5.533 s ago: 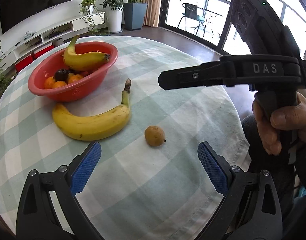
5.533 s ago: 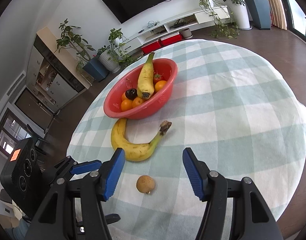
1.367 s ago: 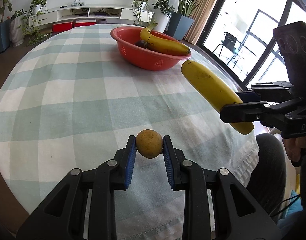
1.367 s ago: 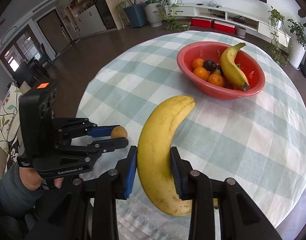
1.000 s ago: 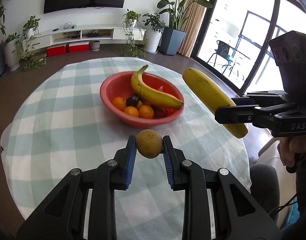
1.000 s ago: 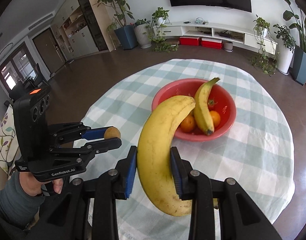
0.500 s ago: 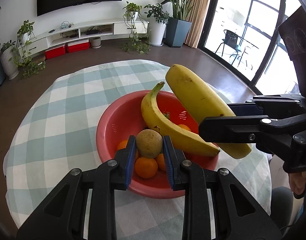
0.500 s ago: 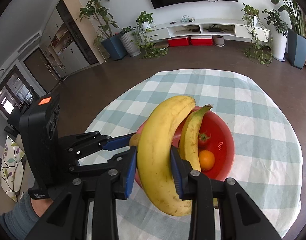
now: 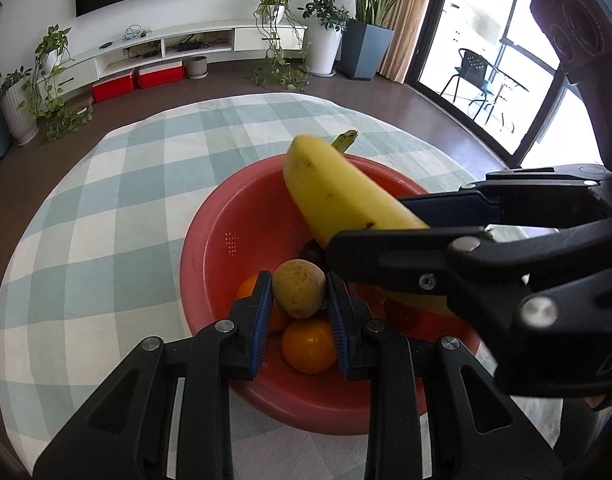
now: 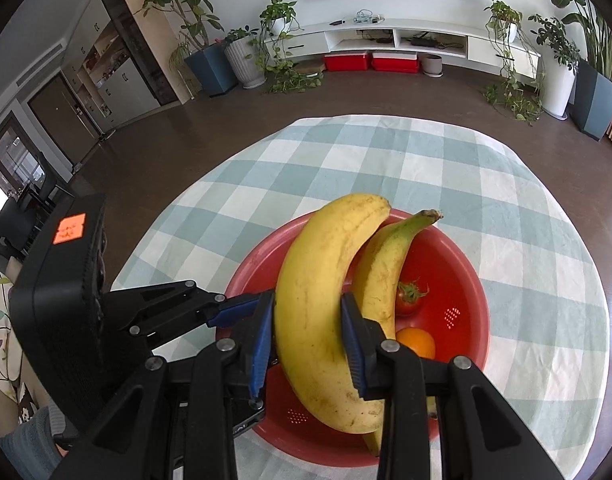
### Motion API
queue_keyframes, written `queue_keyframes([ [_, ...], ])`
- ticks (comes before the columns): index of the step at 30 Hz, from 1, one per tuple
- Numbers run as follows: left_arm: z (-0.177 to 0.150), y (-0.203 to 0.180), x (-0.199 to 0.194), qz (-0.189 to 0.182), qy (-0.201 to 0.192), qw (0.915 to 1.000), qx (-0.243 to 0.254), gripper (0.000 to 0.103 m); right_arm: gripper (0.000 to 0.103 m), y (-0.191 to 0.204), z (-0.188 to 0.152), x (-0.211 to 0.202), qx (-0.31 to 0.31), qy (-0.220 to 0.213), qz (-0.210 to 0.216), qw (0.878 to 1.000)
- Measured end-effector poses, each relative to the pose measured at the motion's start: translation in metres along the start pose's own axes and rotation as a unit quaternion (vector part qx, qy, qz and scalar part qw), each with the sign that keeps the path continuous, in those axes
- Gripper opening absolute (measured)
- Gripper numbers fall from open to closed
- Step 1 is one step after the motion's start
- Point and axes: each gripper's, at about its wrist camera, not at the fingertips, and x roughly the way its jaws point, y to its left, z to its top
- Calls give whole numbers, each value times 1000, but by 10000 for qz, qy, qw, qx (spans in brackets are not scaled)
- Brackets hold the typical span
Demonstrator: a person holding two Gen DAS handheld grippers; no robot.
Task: Organize fruits
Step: 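Carry the kiwi and banana over the red bowl and open the left tool, then open the right tool to release the banana into the bowl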
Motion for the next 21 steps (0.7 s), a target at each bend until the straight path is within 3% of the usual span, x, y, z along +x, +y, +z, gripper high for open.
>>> queue_keyframes([
  [5, -1, 3, 0, -32, -32, 10000, -42, 30, 36, 3, -1, 4, -82, 27, -94, 9999],
  [8, -4, 6, -4, -88, -147, 9998, -133, 53, 36, 2, -1, 5, -44, 12, -58, 10000],
  [19, -16, 0, -25, -15, -284, 9994, -173, 58, 36, 0, 2, 4, 77, -49, -24, 10000],
  [20, -18, -1, -29, -21, -316, 9994, -162, 64, 36, 0, 1, 5, 93, -57, -15, 9999],
  [21, -22, -2, -35, -31, -369, 9992, -160, 78, 36, 0, 1, 6, 117, -41, 13, 9999],
])
